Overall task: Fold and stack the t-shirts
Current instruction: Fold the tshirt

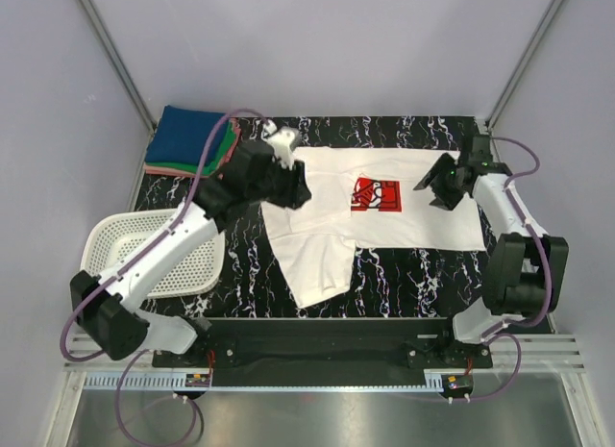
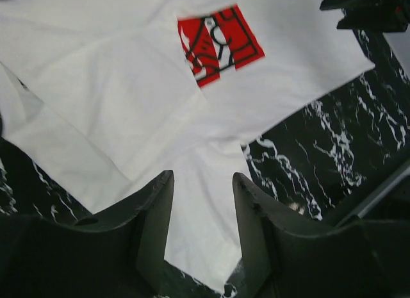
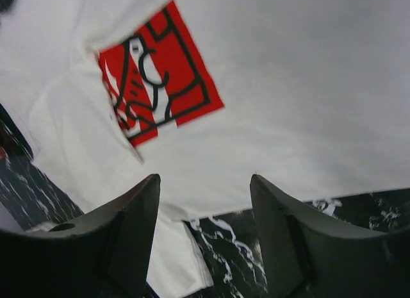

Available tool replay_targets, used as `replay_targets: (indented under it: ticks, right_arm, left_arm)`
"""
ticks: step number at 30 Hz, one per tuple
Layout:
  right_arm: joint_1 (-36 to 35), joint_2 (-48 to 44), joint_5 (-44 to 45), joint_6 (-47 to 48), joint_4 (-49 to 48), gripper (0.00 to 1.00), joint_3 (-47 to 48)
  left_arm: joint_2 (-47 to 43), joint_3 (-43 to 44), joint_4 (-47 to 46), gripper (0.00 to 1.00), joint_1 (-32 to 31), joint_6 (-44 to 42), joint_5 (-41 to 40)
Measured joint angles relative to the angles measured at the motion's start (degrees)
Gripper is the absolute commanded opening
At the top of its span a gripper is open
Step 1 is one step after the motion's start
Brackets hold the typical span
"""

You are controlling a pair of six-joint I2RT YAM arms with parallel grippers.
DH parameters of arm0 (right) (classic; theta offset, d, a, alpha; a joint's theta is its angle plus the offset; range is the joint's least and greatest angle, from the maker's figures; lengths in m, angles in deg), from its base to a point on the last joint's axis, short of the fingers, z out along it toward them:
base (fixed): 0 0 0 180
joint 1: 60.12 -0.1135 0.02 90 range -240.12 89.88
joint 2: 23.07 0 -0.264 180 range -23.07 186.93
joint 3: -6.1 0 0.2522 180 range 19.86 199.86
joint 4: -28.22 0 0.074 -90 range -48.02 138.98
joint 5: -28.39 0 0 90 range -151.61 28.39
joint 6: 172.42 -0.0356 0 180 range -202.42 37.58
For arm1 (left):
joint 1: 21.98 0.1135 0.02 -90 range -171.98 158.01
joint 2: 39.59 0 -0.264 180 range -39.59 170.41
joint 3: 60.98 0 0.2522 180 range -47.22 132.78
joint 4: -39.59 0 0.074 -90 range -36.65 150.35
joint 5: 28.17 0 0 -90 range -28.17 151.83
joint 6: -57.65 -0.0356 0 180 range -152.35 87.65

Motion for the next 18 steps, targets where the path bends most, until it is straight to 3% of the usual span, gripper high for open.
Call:
replay_targets:
  ticks: [1,4,10,18]
  right_arm:
    - [-2.08,-1.51,0.2,0.02,-0.35,0.58,-2.27]
    - [-10.19,-6.43,-0.46,-0.04,-1.05,0.54,-11.15]
    - [-24.46,-16.87,-1.77,-2.4,-0.11,0.6,-26.97]
    - [-36.79,-19.58,-1.9,-7.08,-5.01,0.62,-32.74]
  left_arm:
    - [-2.49,-4.76,-0.44,0.47,-1.77,1.07,-0.63]
    - [-4.83,-15.65,0.72,0.46,-4.55,4.2,-2.89]
    - [-9.94,-37.81,-0.24,0.49,-9.84,12.68,-5.29]
    - [-23.08,-51.78,-8.81,0.51,-11.78,23.76,-5.27]
